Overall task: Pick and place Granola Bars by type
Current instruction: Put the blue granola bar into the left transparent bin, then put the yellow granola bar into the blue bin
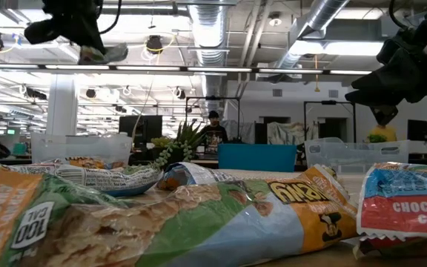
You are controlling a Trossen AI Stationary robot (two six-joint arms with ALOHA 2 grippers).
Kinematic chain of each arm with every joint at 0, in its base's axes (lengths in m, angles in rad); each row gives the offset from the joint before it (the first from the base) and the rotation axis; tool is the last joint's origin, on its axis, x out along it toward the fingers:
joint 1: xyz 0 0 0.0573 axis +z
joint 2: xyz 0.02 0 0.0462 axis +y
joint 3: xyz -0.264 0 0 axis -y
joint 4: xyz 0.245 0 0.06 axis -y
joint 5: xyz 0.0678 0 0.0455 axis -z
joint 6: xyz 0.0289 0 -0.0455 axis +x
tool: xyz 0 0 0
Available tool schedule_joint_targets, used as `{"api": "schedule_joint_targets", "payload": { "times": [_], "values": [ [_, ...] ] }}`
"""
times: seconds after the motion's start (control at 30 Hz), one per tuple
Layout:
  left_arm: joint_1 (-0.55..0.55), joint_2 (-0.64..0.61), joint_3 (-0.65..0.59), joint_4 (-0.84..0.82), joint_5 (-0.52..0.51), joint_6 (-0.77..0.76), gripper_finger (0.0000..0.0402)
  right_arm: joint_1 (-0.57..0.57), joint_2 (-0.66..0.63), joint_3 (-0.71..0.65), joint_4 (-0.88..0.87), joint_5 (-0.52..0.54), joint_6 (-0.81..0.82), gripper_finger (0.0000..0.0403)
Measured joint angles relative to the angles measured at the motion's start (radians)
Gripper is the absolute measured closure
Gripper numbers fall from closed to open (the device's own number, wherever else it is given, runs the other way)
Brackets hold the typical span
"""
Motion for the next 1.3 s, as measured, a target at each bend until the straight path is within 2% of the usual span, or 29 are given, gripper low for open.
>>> {"api": "schedule_joint_targets", "payload": {
  "times": [0.27, 0.5, 0.8, 0.97, 1.13, 1.3],
  "values": [
    [0.362, -0.006, 0.0, -0.005, 0.053, 0.144, 0.0369, 0.0, 0.0, 0.0, 0.0, 0.0, 0.0, 0.0275],
    [0.55, 0.049, 0.0, 0.0, 0.046, 0.245, 0.0369, 0.0, 0.0, 0.0, 0.0, 0.0, 0.0, 0.0275],
    [0.634, 0.133, 0.0, 0.0, 0.049, 0.375, 0.0363, 0.0, 0.0, 0.0, 0.0, 0.0, 0.0, 0.0275],
    [0.669, 0.15, -0.01, -0.001, 0.069, 0.423, 0.0326, 0.0, 0.0, 0.0, 0.0, 0.0, 0.0, 0.0275],
    [0.688, 0.149, -0.026, -0.007, 0.042, 0.424, 0.0285, 0.0, 0.0, 0.0, 0.0, 0.0, 0.0, 0.0275],
    [0.689, 0.149, -0.026, -0.007, 0.051, 0.423, 0.0268, 0.0, 0.0, 0.0, 0.0, 0.0, 0.0, 0.0275]
  ]
}}
